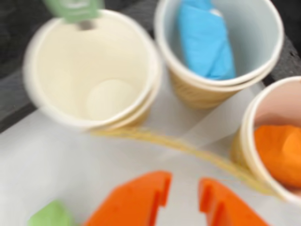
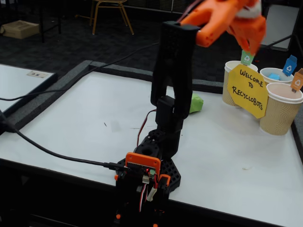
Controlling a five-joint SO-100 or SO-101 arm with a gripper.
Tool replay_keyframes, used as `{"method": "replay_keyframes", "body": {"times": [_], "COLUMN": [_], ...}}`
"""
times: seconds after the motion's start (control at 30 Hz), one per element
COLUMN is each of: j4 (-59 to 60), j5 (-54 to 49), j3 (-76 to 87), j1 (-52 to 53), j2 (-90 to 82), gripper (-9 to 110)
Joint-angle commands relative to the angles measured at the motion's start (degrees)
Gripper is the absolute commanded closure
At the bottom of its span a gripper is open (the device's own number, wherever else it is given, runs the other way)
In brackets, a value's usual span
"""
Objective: Sort rubbish by color.
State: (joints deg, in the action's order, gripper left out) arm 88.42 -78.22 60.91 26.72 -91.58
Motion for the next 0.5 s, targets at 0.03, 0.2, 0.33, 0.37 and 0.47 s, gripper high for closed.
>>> {"method": "replay_keyframes", "body": {"times": [0.03,0.2,0.33,0.37,0.47], "j4": [4.7,6.3,6.3,6.3,6.3], "j5": [7.6,17.1,22.1,23.2,25.8], "j3": [-8.3,-4.0,4.0,6.0,11.1], "j1": [-4.1,-6.1,-6.4,-6.5,-6.9], "j2": [-15.3,-21.5,-27.2,-28.7,-32.9], "gripper": [101,101,101,101,101]}}
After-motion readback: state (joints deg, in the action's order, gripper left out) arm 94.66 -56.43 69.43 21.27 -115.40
